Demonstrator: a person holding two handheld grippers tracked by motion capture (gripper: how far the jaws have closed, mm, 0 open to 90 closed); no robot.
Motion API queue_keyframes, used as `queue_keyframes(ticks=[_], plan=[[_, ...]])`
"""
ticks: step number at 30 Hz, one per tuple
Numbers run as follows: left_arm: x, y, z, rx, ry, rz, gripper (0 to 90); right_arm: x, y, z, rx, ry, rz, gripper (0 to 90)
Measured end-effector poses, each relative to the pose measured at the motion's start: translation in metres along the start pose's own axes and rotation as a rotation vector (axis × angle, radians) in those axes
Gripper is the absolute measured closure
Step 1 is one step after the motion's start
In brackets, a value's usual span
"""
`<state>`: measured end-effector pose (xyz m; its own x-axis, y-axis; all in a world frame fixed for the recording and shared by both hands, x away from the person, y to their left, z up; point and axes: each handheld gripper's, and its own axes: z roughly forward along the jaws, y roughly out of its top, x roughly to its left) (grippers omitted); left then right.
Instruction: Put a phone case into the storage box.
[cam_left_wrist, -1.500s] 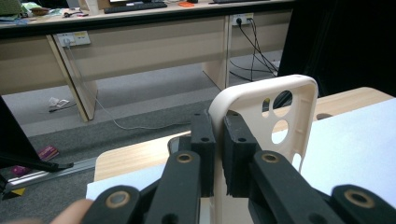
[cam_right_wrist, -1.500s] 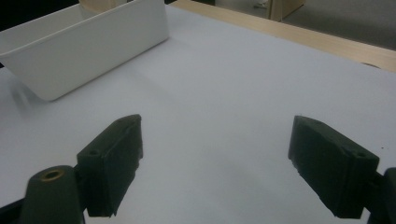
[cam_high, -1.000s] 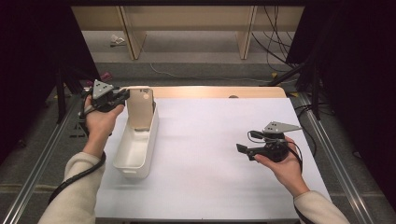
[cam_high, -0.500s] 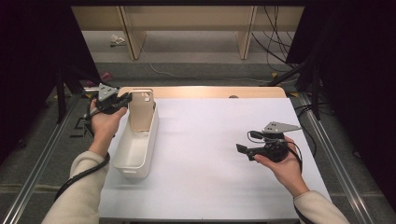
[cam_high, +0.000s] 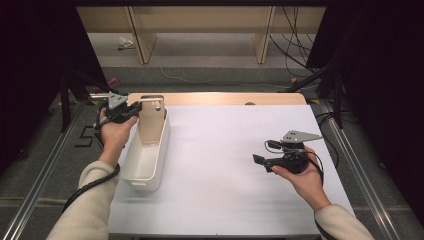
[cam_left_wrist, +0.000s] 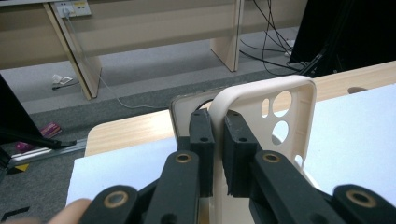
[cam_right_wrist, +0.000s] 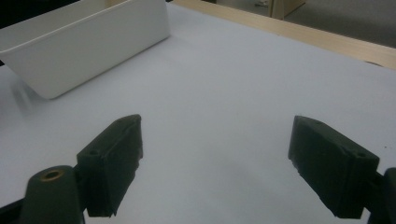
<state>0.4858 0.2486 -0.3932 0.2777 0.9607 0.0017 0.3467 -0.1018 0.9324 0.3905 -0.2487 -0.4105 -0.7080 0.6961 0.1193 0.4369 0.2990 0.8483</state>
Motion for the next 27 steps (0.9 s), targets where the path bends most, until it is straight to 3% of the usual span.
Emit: queue_keyframes(ticks=[12, 27], plan=[[0.003, -0.007, 0.007, 0.022, 0.024, -0.033, 83.1, 0.0, 0.0, 0.0, 0.001, 0.0, -0.003, 18.6], [0.005, -0.008, 0.011, 0.034, 0.044, -0.009, 80.0, 0.0, 0.0, 0.0, 0.002, 0.003, -0.004, 18.6]])
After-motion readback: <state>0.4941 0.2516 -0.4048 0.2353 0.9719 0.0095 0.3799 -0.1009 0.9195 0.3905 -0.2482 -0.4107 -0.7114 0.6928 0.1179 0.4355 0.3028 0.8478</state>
